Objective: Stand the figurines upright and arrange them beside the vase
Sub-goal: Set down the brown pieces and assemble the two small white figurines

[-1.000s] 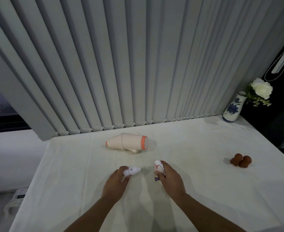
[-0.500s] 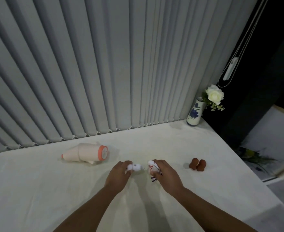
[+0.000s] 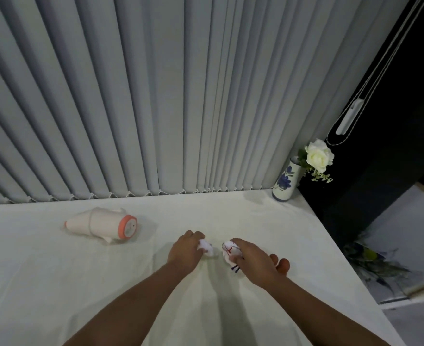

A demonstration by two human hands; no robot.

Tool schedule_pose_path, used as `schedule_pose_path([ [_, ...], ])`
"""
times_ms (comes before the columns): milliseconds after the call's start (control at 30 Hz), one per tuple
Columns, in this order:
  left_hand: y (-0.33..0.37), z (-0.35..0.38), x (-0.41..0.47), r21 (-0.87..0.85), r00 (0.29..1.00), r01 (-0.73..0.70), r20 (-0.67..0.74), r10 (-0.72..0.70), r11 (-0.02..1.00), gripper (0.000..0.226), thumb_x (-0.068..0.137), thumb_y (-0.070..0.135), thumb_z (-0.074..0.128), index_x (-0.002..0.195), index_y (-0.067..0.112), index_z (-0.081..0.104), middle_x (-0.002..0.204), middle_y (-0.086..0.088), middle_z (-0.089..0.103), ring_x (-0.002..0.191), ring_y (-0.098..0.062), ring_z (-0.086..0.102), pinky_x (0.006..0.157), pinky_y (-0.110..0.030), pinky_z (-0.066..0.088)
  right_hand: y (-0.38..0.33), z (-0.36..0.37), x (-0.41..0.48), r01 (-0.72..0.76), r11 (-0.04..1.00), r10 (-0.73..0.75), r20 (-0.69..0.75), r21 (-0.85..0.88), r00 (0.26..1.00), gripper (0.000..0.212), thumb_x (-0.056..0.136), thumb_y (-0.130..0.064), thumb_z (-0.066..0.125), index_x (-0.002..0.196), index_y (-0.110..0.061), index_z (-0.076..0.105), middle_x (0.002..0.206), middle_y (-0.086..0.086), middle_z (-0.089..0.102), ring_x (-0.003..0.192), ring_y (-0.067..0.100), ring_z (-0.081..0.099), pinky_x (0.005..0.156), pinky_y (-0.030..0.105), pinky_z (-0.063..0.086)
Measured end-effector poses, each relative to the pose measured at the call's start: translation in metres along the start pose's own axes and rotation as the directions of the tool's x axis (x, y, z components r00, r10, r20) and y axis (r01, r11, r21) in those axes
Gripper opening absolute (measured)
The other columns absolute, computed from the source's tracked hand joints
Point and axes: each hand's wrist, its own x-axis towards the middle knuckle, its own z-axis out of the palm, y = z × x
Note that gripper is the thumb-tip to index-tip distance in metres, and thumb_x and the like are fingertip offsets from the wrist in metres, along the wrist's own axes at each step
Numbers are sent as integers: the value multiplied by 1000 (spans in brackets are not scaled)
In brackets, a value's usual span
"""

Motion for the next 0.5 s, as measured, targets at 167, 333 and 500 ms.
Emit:
schedule_pose_path([
  [167, 11, 1, 26, 31, 999, 22, 25, -23, 999, 40, 82, 29, 54, 121, 17, 56, 116, -12, 58, 109, -31, 58, 89, -37, 49, 9, 1, 22, -24, 1000, 23, 49, 10, 999, 23, 87, -26, 52, 109, -34, 55, 105, -5, 68, 96, 18, 61, 83, 36, 50],
  [333, 13, 6, 43, 15, 995, 22, 96, -23, 1000, 53, 73, 38, 46, 120, 18, 58, 114, -11, 59, 108, -29, 58, 91, -36, 47, 23, 6, 36, -31, 1000, 31, 52, 1, 998, 26, 89, -28, 50, 114, -31, 53, 106, -3, 68, 95, 18, 61, 81, 34, 49],
  [500, 9, 19, 52, -33, 991, 32, 135, -27, 999, 47, 78, 38, 55, 121, 19, 58, 114, -9, 59, 105, -26, 58, 90, -33, 45, 39, 13, 38, -90, 994, 87, 44, 68, 995, 29, 92, -31, 48, 121, -33, 50, 110, -4, 65, 97, 17, 60, 79, 31, 46],
])
